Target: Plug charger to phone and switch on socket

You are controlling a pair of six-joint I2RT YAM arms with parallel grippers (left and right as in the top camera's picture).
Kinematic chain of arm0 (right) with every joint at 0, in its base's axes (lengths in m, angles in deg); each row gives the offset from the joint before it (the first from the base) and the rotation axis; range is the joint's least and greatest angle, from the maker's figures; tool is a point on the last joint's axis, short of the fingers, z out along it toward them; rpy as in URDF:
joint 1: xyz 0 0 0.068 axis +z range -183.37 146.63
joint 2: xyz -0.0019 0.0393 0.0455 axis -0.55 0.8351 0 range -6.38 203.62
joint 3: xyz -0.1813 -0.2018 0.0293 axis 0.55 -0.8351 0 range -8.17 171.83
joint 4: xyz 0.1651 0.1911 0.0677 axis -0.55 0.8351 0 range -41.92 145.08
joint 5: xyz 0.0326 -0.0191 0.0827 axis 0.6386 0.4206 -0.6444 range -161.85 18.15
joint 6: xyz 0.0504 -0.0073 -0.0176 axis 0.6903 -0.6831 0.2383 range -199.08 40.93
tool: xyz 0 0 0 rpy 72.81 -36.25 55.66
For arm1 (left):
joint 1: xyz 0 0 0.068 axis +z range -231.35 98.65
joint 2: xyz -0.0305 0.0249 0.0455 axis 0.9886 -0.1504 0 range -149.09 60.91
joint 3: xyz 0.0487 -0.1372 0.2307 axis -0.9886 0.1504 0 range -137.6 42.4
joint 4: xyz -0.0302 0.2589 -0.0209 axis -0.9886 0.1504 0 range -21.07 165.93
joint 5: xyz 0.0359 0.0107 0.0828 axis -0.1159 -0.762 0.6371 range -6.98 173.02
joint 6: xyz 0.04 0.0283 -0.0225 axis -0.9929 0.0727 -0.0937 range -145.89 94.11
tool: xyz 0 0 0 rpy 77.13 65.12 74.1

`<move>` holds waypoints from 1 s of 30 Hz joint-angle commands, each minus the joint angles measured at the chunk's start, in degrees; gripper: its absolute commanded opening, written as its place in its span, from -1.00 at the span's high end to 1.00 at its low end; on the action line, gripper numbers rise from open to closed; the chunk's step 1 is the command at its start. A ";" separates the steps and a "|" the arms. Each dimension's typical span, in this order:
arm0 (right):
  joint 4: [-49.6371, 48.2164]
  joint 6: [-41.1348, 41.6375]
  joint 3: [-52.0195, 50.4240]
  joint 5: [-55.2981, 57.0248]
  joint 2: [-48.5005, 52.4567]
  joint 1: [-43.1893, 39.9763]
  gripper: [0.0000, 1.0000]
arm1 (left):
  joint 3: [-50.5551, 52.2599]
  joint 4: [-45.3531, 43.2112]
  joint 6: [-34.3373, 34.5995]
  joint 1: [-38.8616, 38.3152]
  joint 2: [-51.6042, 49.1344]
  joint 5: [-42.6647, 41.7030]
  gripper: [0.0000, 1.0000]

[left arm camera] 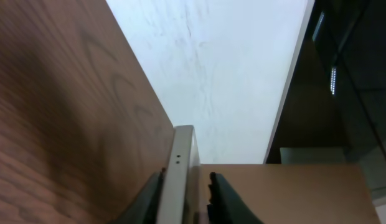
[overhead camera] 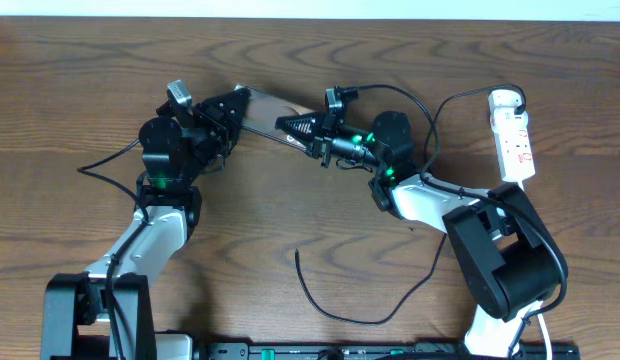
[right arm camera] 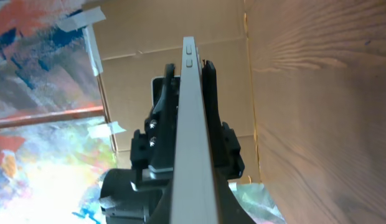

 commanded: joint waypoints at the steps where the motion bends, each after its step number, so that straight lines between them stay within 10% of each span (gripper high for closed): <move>1: 0.52 -0.24 0.74 0.48 -0.13 0.57 0.97 | -0.57 -1.05 -0.92 -0.07 0.55 -0.28 0.81; 16: 0.24 -0.28 0.72 0.48 -0.13 0.72 0.92 | -0.57 -1.05 -0.94 -0.07 0.55 -0.24 0.86; 25: -3.15 -5.75 0.74 -0.33 -0.13 -1.31 -0.58 | -0.57 -0.76 -1.66 1.36 0.55 0.13 0.86; 30: -4.87 -9.90 0.74 -2.21 -0.13 -2.75 -0.99 | -0.57 -0.81 -1.64 4.17 0.55 -0.39 0.86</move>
